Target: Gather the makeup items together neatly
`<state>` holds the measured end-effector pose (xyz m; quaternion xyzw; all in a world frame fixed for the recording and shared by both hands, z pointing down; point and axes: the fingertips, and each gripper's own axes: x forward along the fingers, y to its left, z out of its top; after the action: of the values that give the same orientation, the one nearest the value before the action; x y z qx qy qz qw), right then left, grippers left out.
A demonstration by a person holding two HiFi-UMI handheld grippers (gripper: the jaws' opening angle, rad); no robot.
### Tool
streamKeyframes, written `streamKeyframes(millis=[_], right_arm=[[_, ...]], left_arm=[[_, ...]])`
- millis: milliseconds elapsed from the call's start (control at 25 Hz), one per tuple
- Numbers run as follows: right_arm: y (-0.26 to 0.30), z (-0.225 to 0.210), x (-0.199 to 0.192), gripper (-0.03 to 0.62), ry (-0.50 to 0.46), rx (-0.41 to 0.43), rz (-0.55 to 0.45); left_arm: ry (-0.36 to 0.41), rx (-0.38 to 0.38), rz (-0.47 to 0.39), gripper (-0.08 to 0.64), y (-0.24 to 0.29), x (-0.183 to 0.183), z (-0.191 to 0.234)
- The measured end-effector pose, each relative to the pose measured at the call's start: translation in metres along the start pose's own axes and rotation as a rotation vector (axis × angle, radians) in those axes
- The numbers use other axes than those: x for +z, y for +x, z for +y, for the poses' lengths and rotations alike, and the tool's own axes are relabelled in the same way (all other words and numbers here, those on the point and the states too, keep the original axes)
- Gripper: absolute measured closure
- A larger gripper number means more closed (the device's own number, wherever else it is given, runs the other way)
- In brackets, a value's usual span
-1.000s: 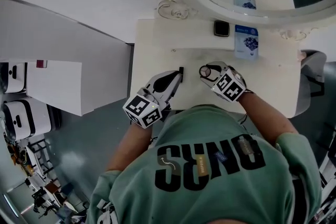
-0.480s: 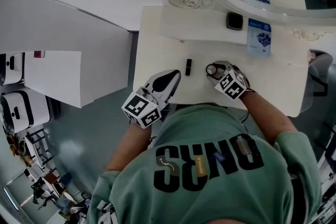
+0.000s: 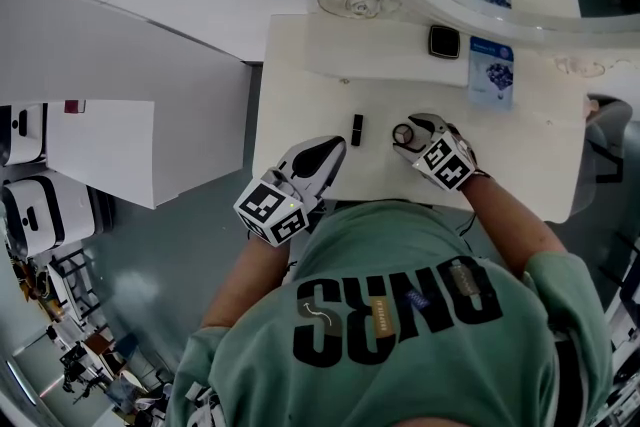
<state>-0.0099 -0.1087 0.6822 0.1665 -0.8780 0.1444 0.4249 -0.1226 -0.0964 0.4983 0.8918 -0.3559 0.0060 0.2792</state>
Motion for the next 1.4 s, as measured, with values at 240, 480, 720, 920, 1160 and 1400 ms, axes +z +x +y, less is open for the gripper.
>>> streamKeyframes(millis=[240,480,720,920,1160,1400], right_arm=[[-0.068,-0.054,0.054,0.316,0.079,-0.156,-0.162],[-0.113,-0.127,0.080,0.316,0.299,-0.308,-0.235],[-0.101,-0.174,0.085,0.303,0.504,-0.415,-0.217],[-0.086,-0.204,0.076,0.271,0.682,-0.532,-0.186],[-0.070,-0.220,0.068,0.253,0.788,-0.598,-0.154],[-0.070,-0.222,0.068,0.250,0.817,-0.622,-0.112]], left_arm=[[0.045,-0.025,-0.022,0.551,0.015,0.023,-0.012],[0.106,-0.060,-0.053,0.551,0.040,0.053,-0.015],[0.144,-0.119,-0.044,0.551,0.052,0.074,0.000],[0.158,-0.183,-0.006,0.551,0.044,0.080,0.022],[0.154,-0.235,0.035,0.551,0.029,0.080,0.045],[0.144,-0.262,0.047,0.551,0.018,0.077,0.051]])
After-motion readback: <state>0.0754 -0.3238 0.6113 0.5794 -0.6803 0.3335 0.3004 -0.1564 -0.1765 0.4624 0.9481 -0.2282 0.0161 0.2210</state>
